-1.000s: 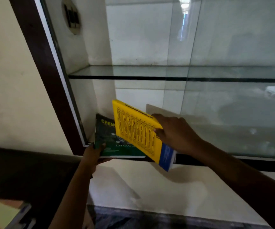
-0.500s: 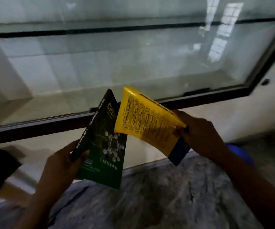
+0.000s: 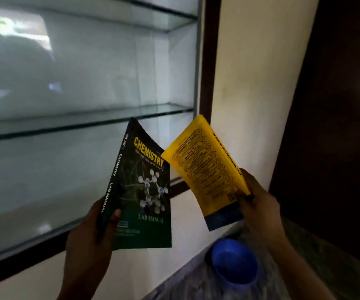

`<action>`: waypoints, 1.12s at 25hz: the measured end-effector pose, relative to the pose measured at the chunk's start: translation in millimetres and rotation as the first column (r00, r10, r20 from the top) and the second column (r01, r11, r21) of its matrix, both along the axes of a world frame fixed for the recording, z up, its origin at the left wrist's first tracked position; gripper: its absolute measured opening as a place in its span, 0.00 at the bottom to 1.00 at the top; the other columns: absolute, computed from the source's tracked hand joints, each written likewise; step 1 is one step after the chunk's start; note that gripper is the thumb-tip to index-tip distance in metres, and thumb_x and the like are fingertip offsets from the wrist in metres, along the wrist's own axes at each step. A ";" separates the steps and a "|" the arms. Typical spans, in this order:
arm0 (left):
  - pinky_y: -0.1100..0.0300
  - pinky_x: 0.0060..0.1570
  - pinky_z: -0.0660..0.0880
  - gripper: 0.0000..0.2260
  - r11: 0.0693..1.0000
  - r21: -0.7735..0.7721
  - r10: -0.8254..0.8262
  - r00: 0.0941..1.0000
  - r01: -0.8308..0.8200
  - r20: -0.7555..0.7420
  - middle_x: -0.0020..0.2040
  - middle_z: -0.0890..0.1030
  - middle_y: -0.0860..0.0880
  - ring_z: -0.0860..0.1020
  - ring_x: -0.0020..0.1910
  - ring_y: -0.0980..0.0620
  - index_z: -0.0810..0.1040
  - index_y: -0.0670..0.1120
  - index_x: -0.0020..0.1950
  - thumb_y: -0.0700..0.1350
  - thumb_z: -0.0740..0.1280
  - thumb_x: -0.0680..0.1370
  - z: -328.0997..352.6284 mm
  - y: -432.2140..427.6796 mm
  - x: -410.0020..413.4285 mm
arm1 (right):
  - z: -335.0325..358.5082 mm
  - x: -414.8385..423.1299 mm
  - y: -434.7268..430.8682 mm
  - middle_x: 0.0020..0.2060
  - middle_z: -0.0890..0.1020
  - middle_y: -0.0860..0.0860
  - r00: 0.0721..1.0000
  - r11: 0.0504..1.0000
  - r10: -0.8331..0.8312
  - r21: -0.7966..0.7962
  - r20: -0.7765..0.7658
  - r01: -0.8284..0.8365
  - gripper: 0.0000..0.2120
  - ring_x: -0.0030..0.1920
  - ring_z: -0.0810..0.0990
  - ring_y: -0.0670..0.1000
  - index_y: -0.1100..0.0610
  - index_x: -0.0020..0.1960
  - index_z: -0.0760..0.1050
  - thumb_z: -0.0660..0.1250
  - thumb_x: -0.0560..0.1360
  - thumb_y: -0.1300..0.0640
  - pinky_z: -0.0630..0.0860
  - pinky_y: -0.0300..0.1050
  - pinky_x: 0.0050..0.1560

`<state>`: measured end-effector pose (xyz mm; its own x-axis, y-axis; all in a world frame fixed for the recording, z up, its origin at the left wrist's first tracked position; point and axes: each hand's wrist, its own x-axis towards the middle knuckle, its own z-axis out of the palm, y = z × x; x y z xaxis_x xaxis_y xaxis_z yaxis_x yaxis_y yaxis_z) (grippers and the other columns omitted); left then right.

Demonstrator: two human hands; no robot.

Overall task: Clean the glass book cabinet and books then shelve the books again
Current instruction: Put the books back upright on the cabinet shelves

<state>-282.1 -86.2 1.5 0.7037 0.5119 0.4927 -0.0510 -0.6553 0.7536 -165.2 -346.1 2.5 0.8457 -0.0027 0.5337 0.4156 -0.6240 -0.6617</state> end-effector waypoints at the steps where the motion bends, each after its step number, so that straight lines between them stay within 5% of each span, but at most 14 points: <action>1: 0.63 0.38 0.72 0.16 1.000 -0.018 -0.017 0.998 0.018 0.053 0.43 0.79 0.48 0.73 0.34 0.58 0.73 0.49 0.65 0.44 0.63 0.78 10.5 -9.8 15.3 | 6.9 14.4 -4.4 0.40 0.80 0.53 0.998 0.999 -0.012 0.036 0.057 0.010 0.21 0.40 0.79 0.55 0.47 0.69 0.67 0.63 0.77 0.54 0.73 0.46 0.43; 7: 0.62 0.38 0.67 0.22 0.993 0.096 0.023 0.927 -0.063 0.373 0.38 0.77 0.50 0.72 0.33 0.52 0.73 0.45 0.66 0.53 0.59 0.74 73.1 -43.9 118.4 | 78.7 133.3 7.4 0.54 0.81 0.53 0.956 0.958 -0.047 0.285 0.289 -0.039 0.19 0.51 0.79 0.57 0.50 0.69 0.67 0.61 0.78 0.52 0.73 0.49 0.52; 11: 0.58 0.41 0.68 0.21 0.983 0.107 0.081 0.883 -0.146 0.462 0.42 0.82 0.39 0.78 0.35 0.45 0.74 0.42 0.65 0.50 0.62 0.75 96.2 -45.2 156.3 | 124.6 202.4 46.1 0.60 0.78 0.55 0.943 0.922 -0.044 0.378 0.329 -0.088 0.21 0.57 0.76 0.60 0.51 0.72 0.64 0.59 0.79 0.55 0.71 0.50 0.56; 16: 0.67 0.40 0.69 0.18 0.950 0.191 0.120 0.850 -0.249 0.513 0.43 0.83 0.41 0.75 0.34 0.54 0.73 0.39 0.64 0.44 0.59 0.76 106.7 -41.7 206.4 | 149.1 280.7 111.2 0.66 0.72 0.59 0.940 0.862 0.058 0.459 0.335 -0.216 0.24 0.64 0.72 0.60 0.58 0.73 0.60 0.59 0.79 0.55 0.67 0.49 0.63; 19: 0.78 0.37 0.66 0.20 0.955 0.144 0.147 0.833 -0.261 0.533 0.45 0.81 0.48 0.75 0.38 0.58 0.72 0.42 0.66 0.47 0.57 0.77 100.6 -43.1 221.0 | 141.5 311.3 150.6 0.67 0.71 0.60 0.942 0.816 0.101 0.516 0.320 -0.263 0.23 0.65 0.70 0.59 0.62 0.73 0.60 0.59 0.79 0.61 0.67 0.49 0.63; 25: 0.84 0.33 0.67 0.18 0.948 0.047 0.244 0.816 -0.314 0.525 0.45 0.76 0.54 0.76 0.40 0.58 0.67 0.54 0.65 0.54 0.56 0.75 88.0 -50.8 242.9 | 136.1 356.5 198.9 0.68 0.69 0.61 0.951 0.750 0.139 0.598 0.275 -0.282 0.22 0.68 0.67 0.58 0.64 0.72 0.60 0.58 0.79 0.64 0.64 0.47 0.65; 28: 0.86 0.37 0.66 0.20 0.942 0.004 0.285 0.805 -0.336 0.520 0.45 0.76 0.54 0.74 0.39 0.63 0.69 0.51 0.66 0.55 0.58 0.76 82.4 -55.3 252.7 | 135.6 373.7 204.0 0.67 0.69 0.59 0.950 0.767 0.136 0.578 0.281 -0.281 0.22 0.68 0.67 0.57 0.63 0.72 0.61 0.59 0.78 0.64 0.65 0.49 0.66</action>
